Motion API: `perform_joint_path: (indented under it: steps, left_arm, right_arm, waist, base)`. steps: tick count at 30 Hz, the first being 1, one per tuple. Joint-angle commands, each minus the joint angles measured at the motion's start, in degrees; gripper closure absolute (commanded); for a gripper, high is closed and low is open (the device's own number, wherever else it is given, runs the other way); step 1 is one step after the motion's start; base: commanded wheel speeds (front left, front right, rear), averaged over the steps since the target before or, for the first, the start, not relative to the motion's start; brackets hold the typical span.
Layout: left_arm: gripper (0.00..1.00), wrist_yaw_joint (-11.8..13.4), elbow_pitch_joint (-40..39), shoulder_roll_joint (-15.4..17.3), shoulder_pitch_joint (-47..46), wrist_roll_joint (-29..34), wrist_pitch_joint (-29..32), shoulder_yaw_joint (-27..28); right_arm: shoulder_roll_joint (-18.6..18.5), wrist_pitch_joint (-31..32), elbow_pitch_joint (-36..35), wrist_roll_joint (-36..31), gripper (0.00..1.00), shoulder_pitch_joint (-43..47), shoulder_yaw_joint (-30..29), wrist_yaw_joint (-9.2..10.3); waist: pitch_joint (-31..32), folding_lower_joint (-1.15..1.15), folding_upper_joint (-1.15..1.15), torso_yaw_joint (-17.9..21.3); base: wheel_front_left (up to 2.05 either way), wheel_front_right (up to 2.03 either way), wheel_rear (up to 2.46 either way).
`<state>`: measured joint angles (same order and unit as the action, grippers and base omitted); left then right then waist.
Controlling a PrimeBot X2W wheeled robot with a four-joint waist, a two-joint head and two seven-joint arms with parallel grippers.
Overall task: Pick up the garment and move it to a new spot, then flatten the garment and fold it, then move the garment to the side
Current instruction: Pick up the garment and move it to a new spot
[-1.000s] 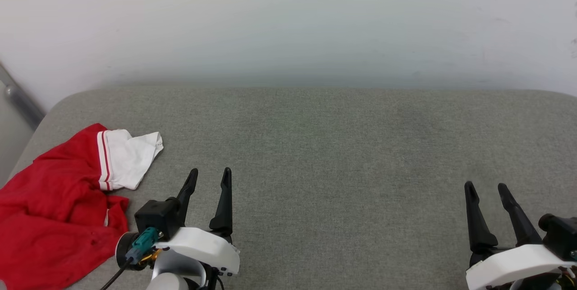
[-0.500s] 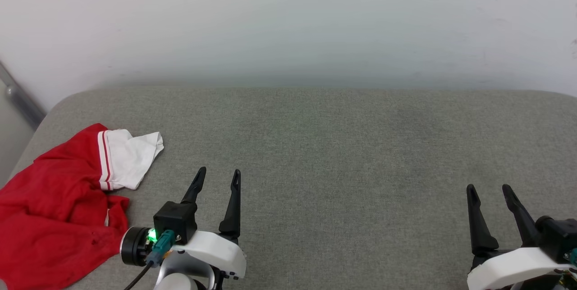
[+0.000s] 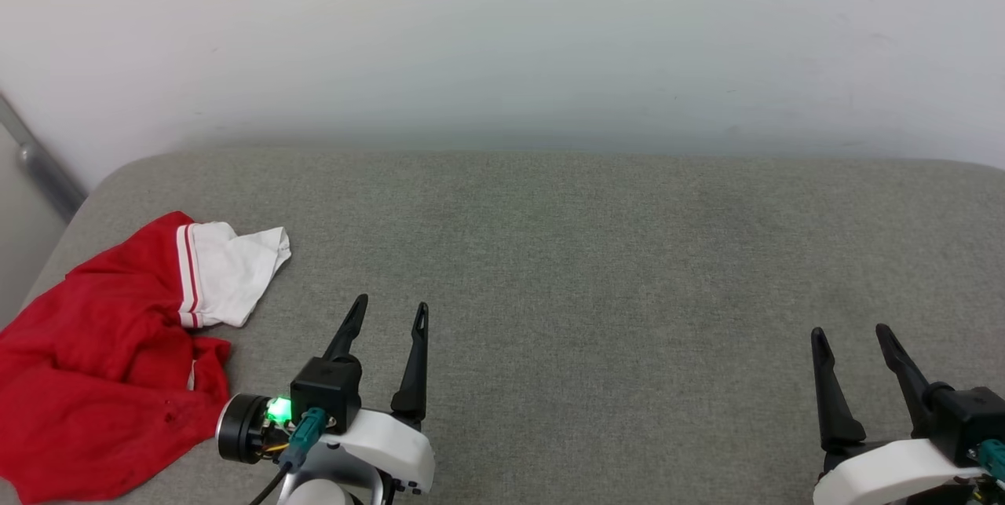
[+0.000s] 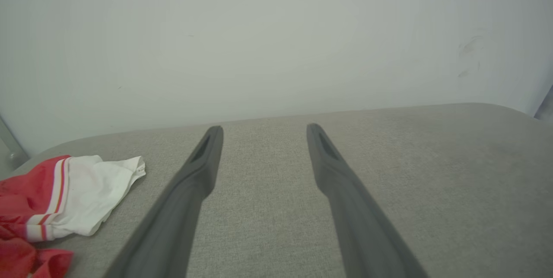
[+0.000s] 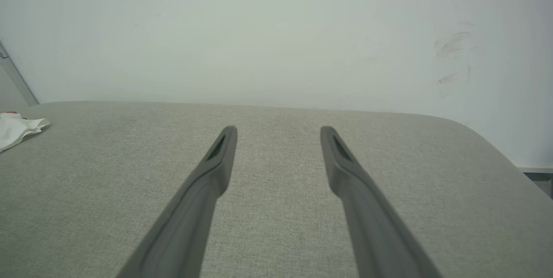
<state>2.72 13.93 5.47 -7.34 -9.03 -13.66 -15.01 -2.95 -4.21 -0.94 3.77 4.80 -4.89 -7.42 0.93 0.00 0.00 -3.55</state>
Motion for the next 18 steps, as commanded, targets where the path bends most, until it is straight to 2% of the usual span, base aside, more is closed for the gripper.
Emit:
perform_joint_path:
  steps: [1, 13, 18]
  left_arm:
    - [0.00, 0.19, 0.06, 0.05, -0.63, 1.15, -0.42, -0.23]
    - [0.00, 0.21, 1.88, -0.54, -1.23, 4.78, -1.69, -0.34]
    - [0.00, -0.05, 2.49, -0.84, -1.10, 3.93, -1.62, 0.28]
  right_arm:
    - [0.11, -0.47, -0.36, -1.14, 0.00, 0.57, -0.08, -0.09]
    - [0.12, -1.86, 0.08, -4.37, 0.00, 0.35, -0.42, -0.06]
    - [0.12, -1.99, 0.59, -3.25, 0.00, -0.13, -0.37, -0.06]
  waist:
    - [0.00, 0.00, 0.00, -0.01]
    - [0.05, 0.00, 0.00, -0.16]
    - [0.03, 0.00, 0.00, -0.14]
  base:
    - [0.00, 0.00, 0.00]
    - [0.00, 0.00, 0.00]
    - [0.00, 0.00, 0.00]
